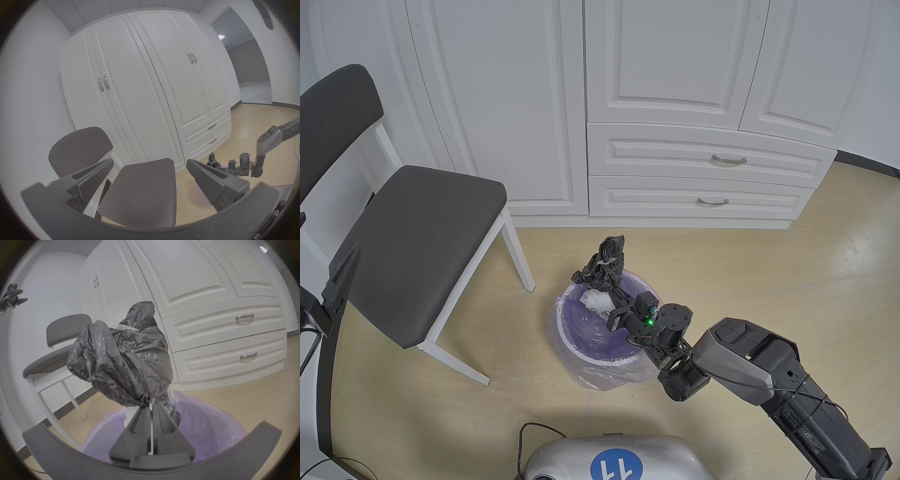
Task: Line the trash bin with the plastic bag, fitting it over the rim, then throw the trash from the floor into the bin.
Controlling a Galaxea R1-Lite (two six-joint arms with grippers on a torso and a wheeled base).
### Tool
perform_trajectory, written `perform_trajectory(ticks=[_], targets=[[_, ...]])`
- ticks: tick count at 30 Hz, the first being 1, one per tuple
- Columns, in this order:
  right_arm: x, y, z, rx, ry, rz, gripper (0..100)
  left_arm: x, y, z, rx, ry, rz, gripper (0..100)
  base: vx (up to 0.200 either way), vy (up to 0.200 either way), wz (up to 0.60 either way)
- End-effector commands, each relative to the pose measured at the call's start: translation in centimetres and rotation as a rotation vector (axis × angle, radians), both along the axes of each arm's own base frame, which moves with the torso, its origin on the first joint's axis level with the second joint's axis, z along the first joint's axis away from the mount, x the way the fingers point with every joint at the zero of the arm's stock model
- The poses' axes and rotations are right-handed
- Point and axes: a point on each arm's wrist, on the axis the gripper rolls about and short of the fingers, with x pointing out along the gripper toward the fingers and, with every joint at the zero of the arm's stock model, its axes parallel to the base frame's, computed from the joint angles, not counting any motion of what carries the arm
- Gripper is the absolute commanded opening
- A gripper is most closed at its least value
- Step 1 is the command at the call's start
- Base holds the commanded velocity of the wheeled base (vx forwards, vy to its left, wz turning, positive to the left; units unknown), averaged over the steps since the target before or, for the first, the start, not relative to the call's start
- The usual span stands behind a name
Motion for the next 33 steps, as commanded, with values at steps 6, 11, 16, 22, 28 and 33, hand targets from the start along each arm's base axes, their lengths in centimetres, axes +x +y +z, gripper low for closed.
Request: perform_trajectory(ticks=[6, 11, 16, 22, 28, 33], targets=[[-3.2, -0.8, 1.7, -0.03, 0.09, 0.149, 0, -0.1, 0.0, 0.0, 0.001, -0.001, -0.001, 100, 0.0, 0.0, 0.0], [-3.2, -1.0, 1.1, -0.033, 0.109, 0.153, 0, -0.1, 0.0, 0.0, 0.001, -0.001, -0.003, 100, 0.0, 0.0, 0.0], [-3.0, -1.4, 0.3, -0.043, 0.125, 0.158, 0, 0.0, 0.0, -0.1, 0.002, 0.003, -0.004, 100, 0.0, 0.0, 0.0], [-2.6, -2.1, -0.3, -0.053, 0.142, 0.147, 0, -0.1, 0.0, -0.1, 0.001, 0.0, -0.004, 100, 0.0, 0.0, 0.0], [-2.2, -2.6, -0.3, -0.06, 0.158, 0.135, 0, -0.2, 0.0, 0.1, -0.001, -0.008, -0.004, 100, 0.0, 0.0, 0.0], [-1.9, -3.0, 0.2, -0.061, 0.163, 0.124, 0, -0.2, 0.0, 0.0, 0.0, -0.005, -0.004, 100, 0.0, 0.0, 0.0]])
